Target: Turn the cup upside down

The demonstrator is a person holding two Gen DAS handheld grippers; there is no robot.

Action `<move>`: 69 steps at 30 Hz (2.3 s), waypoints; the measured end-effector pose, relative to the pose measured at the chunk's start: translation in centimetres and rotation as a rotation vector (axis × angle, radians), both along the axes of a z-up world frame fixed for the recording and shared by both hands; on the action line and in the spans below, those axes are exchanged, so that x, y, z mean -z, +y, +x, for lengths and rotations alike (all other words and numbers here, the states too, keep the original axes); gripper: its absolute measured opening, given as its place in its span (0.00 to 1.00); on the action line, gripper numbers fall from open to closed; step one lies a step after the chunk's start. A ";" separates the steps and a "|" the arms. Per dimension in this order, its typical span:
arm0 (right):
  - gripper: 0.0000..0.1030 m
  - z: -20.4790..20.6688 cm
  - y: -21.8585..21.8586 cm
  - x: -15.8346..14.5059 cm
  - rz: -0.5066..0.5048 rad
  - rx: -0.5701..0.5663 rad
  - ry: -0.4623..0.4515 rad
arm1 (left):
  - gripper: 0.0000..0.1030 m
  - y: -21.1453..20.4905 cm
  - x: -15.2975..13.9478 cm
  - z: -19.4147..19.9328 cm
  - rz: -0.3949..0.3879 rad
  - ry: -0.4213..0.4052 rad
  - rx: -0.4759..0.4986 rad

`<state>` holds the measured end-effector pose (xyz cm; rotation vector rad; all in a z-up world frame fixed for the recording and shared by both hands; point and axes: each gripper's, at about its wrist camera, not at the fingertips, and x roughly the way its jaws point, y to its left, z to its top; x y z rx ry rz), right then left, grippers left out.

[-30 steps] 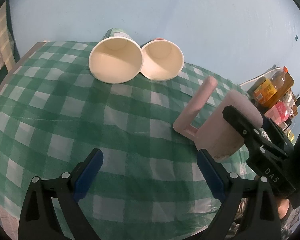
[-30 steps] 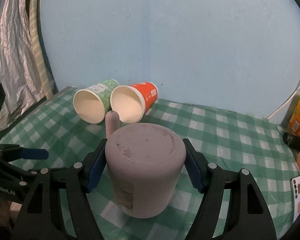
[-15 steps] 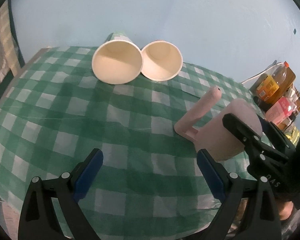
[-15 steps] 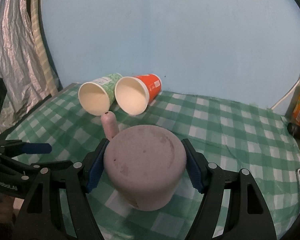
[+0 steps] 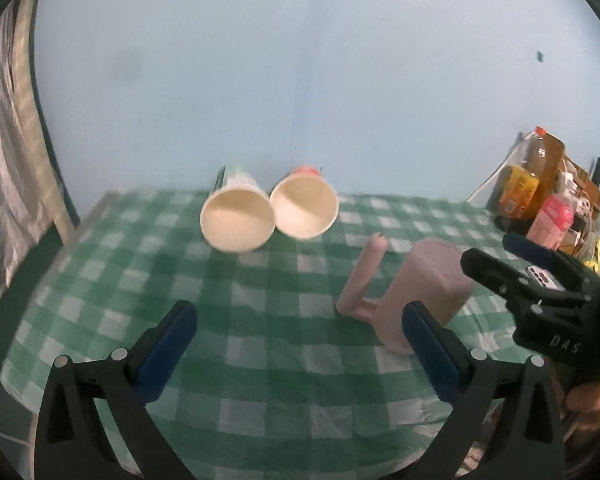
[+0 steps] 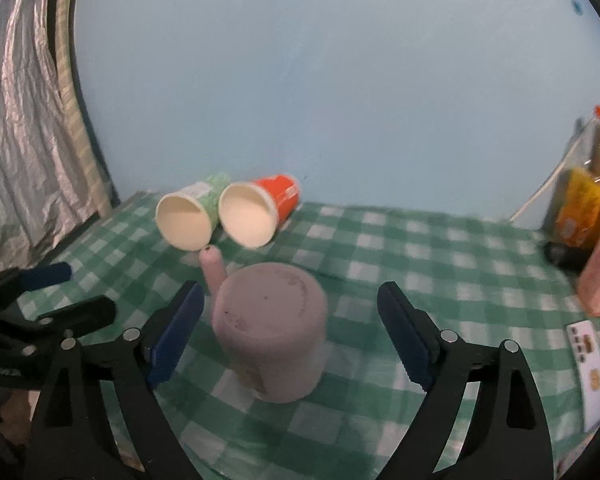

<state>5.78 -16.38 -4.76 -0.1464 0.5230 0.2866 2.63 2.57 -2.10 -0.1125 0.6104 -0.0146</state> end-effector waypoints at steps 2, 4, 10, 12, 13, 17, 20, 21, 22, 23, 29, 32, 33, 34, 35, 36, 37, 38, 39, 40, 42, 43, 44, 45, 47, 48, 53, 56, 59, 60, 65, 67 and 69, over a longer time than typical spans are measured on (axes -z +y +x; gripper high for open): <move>0.88 -0.8 -0.3 -0.6 -0.008 0.007 -0.020 | 1.00 -0.5 -0.3 -0.6 0.031 -0.029 -0.001; 0.88 -1.6 -0.5 -1.3 -0.022 0.022 -0.035 | 1.00 -0.9 -0.5 -1.1 0.050 -0.050 0.007; 0.89 -3.4 -0.8 -2.9 -0.054 0.059 -0.106 | 1.00 -1.7 -0.6 -2.0 0.065 -0.076 0.019; 0.89 -3.8 -0.9 -3.2 -0.055 0.068 -0.122 | 1.00 -2.2 -0.6 -2.2 0.078 -0.085 0.019; 0.89 -4.0 -0.9 -3.2 -0.053 0.072 -0.128 | 1.00 -2.4 -0.7 -2.3 0.084 -0.091 0.017; 0.89 -4.5 -1.3 -3.4 -0.024 0.099 -0.146 | 1.00 -2.8 -1.5 -3.2 0.111 -0.166 0.005; 0.89 -5.0 -1.9 -3.6 0.014 0.112 -0.145 | 1.00 -3.0 -2.2 -3.9 0.111 -0.210 0.020; 0.89 -5.1 -2.0 -3.6 0.020 0.115 -0.143 | 1.00 -3.1 -2.5 -4.2 0.109 -0.223 0.031; 0.89 -5.2 -2.2 -3.6 0.025 0.120 -0.142 | 1.00 -3.2 -2.6 -4.3 0.106 -0.232 0.037; 0.89 -5.3 -2.4 -3.6 0.028 0.125 -0.144 | 1.00 -3.3 -2.8 -4.6 0.102 -0.244 0.050; 0.89 -5.3 -2.8 -3.1 0.040 0.133 -0.125 | 1.00 -4.1 -3.3 -5.1 0.109 -0.262 0.085; 0.89 -5.3 -2.8 -2.8 0.043 0.139 -0.113 | 1.00 -4.1 -3.1 -5.0 0.106 -0.257 0.092; 0.89 -5.3 -2.9 -2.7 0.042 0.140 -0.109 | 1.00 -4.1 -3.1 -5.0 0.106 -0.255 0.091; 0.89 -5.3 -2.9 -2.7 0.041 0.143 -0.107 | 1.00 -4.1 -3.0 -4.9 0.104 -0.252 0.090; 0.89 -5.2 -2.9 -2.6 0.041 0.144 -0.107 | 1.00 -4.0 -3.0 -4.8 0.100 -0.245 0.084; 0.89 -5.2 -2.9 -2.6 0.040 0.143 -0.105 | 1.00 -4.0 -2.9 -4.8 0.097 -0.241 0.082; 0.89 -5.2 -2.9 -2.6 0.038 0.143 -0.103 | 1.00 -3.9 -2.9 -4.7 0.094 -0.238 0.078; 0.89 -5.2 -2.9 -2.5 0.037 0.142 -0.100 | 1.00 -3.9 -2.8 -4.6 0.093 -0.233 0.072; 0.89 -5.2 -3.0 -2.5 0.039 0.143 -0.098 | 1.00 -3.8 -2.7 -4.5 0.094 -0.225 0.064; 0.89 -5.1 -3.0 -2.5 0.038 0.142 -0.096 | 1.00 -3.8 -2.7 -4.4 0.098 -0.217 0.059; 0.89 -5.0 -2.9 -2.4 0.042 0.140 -0.090 | 1.00 -3.8 -2.6 -4.3 0.114 -0.208 0.039; 0.89 -5.0 -2.9 -2.3 0.041 0.141 -0.089 | 1.00 -3.8 -2.5 -4.3 0.117 -0.208 0.034; 0.89 -5.0 -2.9 -2.3 0.041 0.142 -0.089 | 1.00 -3.7 -2.5 -4.2 0.121 -0.206 0.026; 0.89 -5.0 -2.9 -2.3 0.040 0.141 -0.090 | 1.00 -3.7 -2.4 -4.2 0.122 -0.202 0.024; 0.89 -5.0 -2.8 -2.3 0.037 0.140 -0.088 | 1.00 -3.6 -2.4 -4.0 0.121 -0.193 0.018; 0.89 -5.0 -2.8 -2.2 0.037 0.141 -0.087 | 1.00 -3.6 -2.4 -3.9 0.120 -0.188 0.016; 0.89 -5.0 -2.8 -2.2 0.041 0.138 -0.081 | 1.00 -3.6 -2.4 -3.9 0.120 -0.185 0.018; 0.89 -4.9 -2.7 -2.1 0.043 0.139 -0.078 | 1.00 -3.6 -2.4 -3.9 0.118 -0.184 0.021; 0.89 -4.9 -2.7 -2.0 0.039 0.136 -0.074 | 1.00 -3.7 -2.3 -3.8 0.118 -0.176 0.022; 0.89 -4.9 -2.6 -1.9 0.038 0.136 -0.073 | 1.00 -3.7 -2.3 -3.8 0.117 -0.176 0.021; 0.89 -4.8 -2.6 -1.9 0.040 0.133 -0.073 | 1.00 -3.7 -2.3 -3.8 0.119 -0.177 0.022; 0.89 -4.8 -2.6 -1.9 0.041 0.133 -0.073 | 1.00 -3.7 -2.3 -3.8 0.118 -0.176 0.022; 0.89 -4.8 -2.5 -1.9 0.040 0.134 -0.073 | 1.00 -3.7 -2.3 -3.8 0.120 -0.175 0.021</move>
